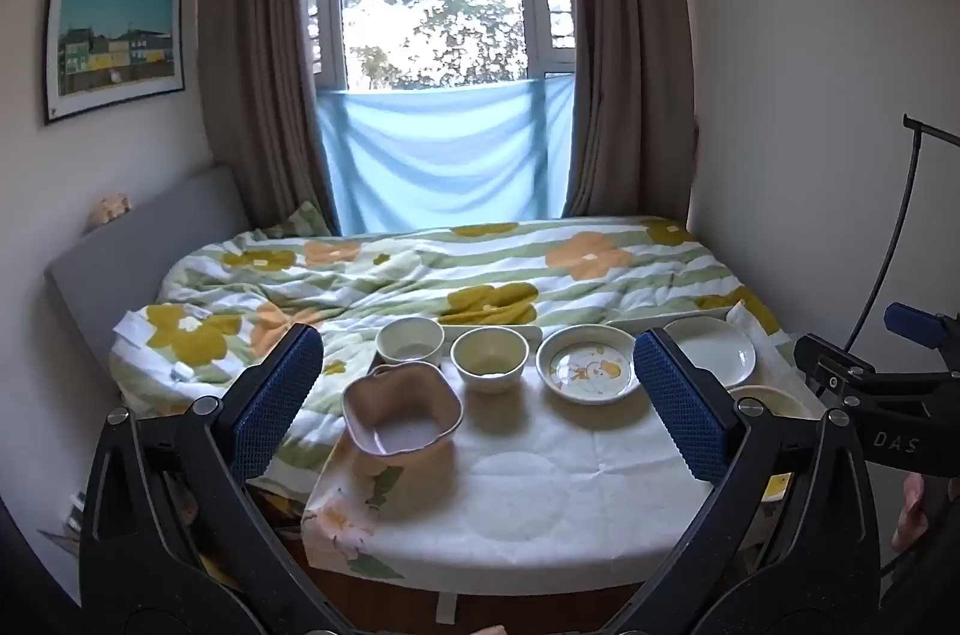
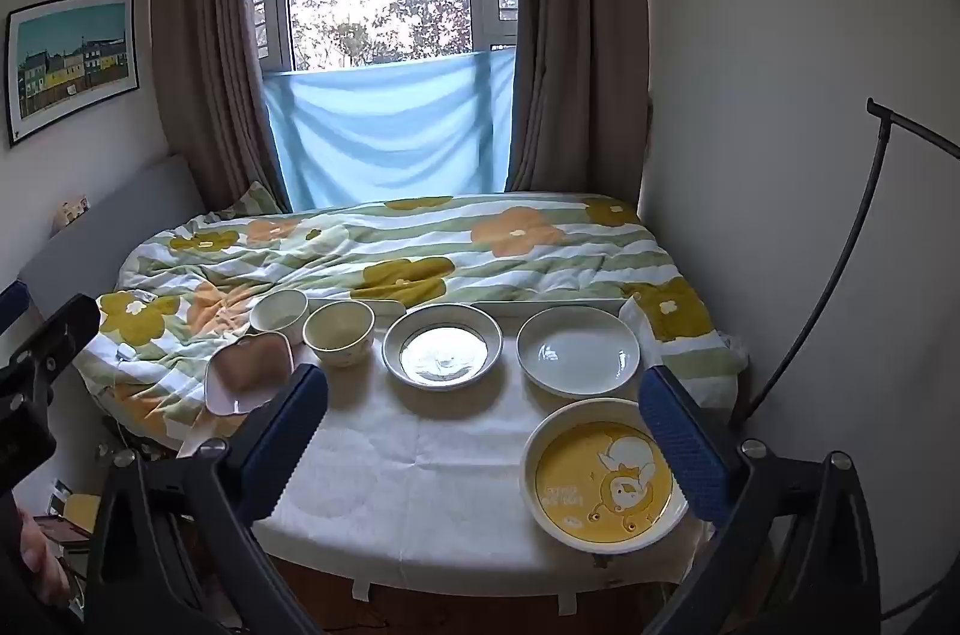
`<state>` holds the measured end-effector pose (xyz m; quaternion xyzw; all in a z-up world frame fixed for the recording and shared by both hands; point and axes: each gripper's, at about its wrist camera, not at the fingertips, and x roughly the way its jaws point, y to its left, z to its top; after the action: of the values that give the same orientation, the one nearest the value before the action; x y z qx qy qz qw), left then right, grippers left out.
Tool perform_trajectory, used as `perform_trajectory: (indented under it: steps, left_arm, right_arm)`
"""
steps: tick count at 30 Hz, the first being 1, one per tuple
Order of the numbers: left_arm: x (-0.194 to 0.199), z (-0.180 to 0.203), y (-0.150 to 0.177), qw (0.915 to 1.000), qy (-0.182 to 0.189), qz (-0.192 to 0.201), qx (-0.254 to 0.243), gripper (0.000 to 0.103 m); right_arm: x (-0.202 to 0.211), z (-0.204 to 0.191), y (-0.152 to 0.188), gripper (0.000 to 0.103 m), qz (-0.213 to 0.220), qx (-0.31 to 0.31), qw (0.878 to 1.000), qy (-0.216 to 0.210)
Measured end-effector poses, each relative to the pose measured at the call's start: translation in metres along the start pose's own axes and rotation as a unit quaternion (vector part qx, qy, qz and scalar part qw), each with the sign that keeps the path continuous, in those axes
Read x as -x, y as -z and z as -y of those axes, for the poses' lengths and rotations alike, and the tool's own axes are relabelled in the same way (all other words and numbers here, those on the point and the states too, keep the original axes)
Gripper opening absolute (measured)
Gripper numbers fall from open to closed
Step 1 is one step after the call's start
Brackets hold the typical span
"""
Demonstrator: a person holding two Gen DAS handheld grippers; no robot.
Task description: Organize plates and bowls
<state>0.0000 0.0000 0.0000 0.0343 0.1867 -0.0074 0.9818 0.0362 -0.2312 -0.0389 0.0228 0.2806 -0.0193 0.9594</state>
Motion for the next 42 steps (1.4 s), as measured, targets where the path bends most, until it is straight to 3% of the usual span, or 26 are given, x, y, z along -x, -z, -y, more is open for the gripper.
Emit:
perform_trajectory:
  steps: [6,8,42]
  left_arm:
    - [-0.009,0.004,-0.006,0.9997,0.003,-0.023,-0.005,0.103]
    - [-0.003,0.005,-0.004,0.9999,0.002,-0.01,-0.004,0.103]
    - [-0.013,0.004,0.002,0.9999,0.002,-0.016,0.003,0.103]
  right_arm:
    - [-0.003,0.003,0.001,0.103,-0.005,-0.012,1.0,-0.003]
    - [-0.002,0.001,0.001,0.103,-0.002,-0.009,1.0,-0.003]
    - [-0.005,-0.004,-0.002,0.103,0.007,0.001,1.0,0.0]
